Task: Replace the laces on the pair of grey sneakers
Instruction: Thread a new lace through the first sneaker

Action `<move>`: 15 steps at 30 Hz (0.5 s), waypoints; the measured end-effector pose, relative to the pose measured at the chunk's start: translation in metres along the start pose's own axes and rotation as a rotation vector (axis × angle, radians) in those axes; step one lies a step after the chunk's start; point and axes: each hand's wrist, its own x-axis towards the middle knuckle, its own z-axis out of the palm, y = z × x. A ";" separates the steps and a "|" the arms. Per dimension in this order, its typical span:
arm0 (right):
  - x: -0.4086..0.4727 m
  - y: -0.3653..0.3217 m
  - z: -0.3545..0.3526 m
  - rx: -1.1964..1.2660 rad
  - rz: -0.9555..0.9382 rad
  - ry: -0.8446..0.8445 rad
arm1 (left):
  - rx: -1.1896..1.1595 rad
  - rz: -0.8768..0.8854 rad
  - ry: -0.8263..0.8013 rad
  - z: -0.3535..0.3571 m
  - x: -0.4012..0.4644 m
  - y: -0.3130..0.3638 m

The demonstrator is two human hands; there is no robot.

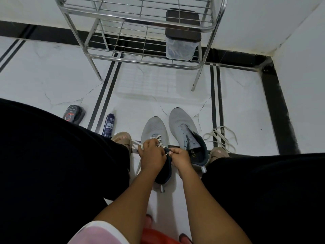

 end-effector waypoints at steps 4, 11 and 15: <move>0.001 0.001 0.001 -0.017 -0.034 0.004 | 0.162 0.150 0.035 -0.006 0.005 0.004; 0.002 -0.004 -0.002 0.051 -0.009 -0.019 | 0.083 -0.005 0.014 -0.005 0.007 0.002; 0.004 -0.002 -0.001 0.040 -0.003 -0.010 | -0.057 -0.073 0.026 -0.009 0.007 0.001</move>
